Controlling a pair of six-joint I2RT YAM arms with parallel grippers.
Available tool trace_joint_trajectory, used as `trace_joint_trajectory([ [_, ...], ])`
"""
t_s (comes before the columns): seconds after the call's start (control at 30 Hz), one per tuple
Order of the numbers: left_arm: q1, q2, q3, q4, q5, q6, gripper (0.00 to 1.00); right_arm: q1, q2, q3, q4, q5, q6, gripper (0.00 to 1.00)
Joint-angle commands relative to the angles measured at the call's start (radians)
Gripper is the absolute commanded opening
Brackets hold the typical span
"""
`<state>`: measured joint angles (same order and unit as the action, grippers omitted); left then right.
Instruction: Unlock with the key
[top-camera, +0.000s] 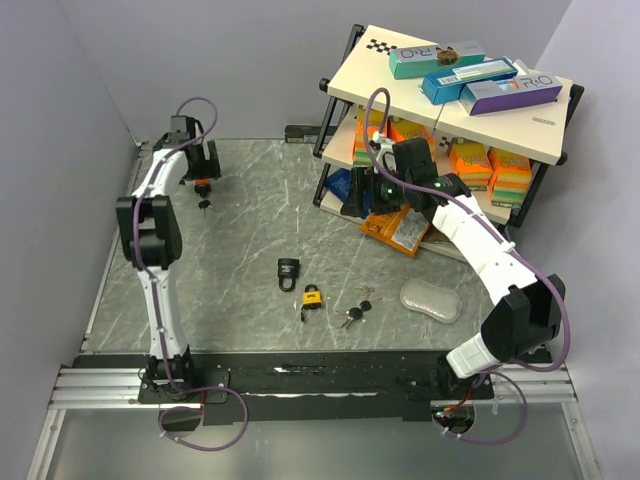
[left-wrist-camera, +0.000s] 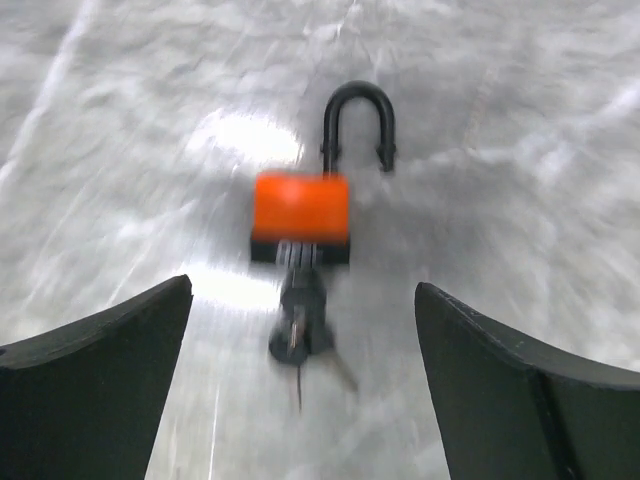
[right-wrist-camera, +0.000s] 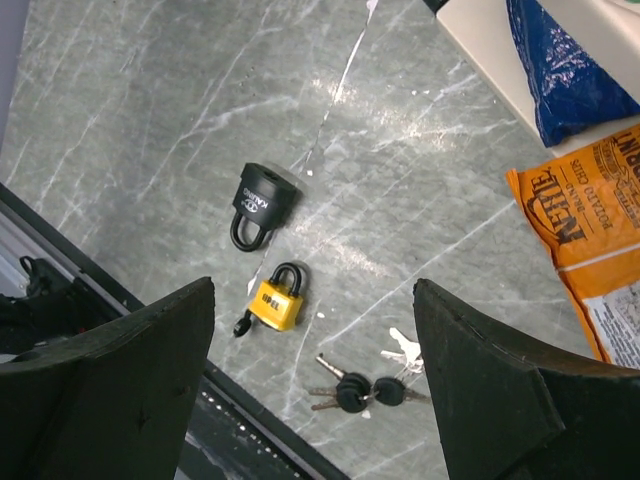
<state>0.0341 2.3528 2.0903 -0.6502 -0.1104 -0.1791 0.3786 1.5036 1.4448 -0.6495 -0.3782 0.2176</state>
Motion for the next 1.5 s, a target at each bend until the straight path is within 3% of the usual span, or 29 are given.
trace_joint_trajectory([
  [0.0, -0.023, -0.319, -0.151, 0.055, -0.032, -0.088, 0.96, 0.005, -0.057, -0.058, 0.070, -0.008, -0.030, 0.85],
  [0.13, -0.082, -0.499, -0.332, 0.054, -0.012, -0.151, 0.96, 0.035, -0.062, -0.115, 0.097, 0.019, -0.055, 0.84],
  [0.23, -0.143, -0.642, -0.548, 0.076, 0.070, -0.255, 0.96, 0.062, -0.059, -0.150, 0.108, 0.047, -0.066, 0.84],
  [0.37, -0.320, -0.837, -0.795, 0.168, 0.098, -0.387, 0.96, 0.068, -0.077, -0.193, 0.137, 0.032, -0.049, 0.84],
  [0.53, -0.474, -0.894, -0.966, 0.201, 0.066, -0.548, 0.96, 0.068, -0.086, -0.210, 0.134, 0.038, -0.057, 0.85],
  [0.73, -0.676, -0.889, -0.963, 0.130, -0.040, -0.612, 0.96, 0.072, -0.079, -0.266, 0.132, 0.044, -0.024, 0.85],
  [0.87, -0.746, -0.877, -0.980, 0.104, -0.061, -0.661, 0.96, 0.072, -0.072, -0.352, 0.172, 0.056, 0.009, 0.83],
  [1.27, -0.878, -0.727, -0.961, 0.058, -0.012, -0.701, 0.96, 0.072, -0.086, -0.515, 0.197, 0.085, 0.057, 0.78],
  [1.47, -0.887, -0.664, -0.868, 0.021, -0.017, -0.680, 0.99, 0.069, -0.097, -0.564, 0.182, 0.136, 0.045, 0.74],
])
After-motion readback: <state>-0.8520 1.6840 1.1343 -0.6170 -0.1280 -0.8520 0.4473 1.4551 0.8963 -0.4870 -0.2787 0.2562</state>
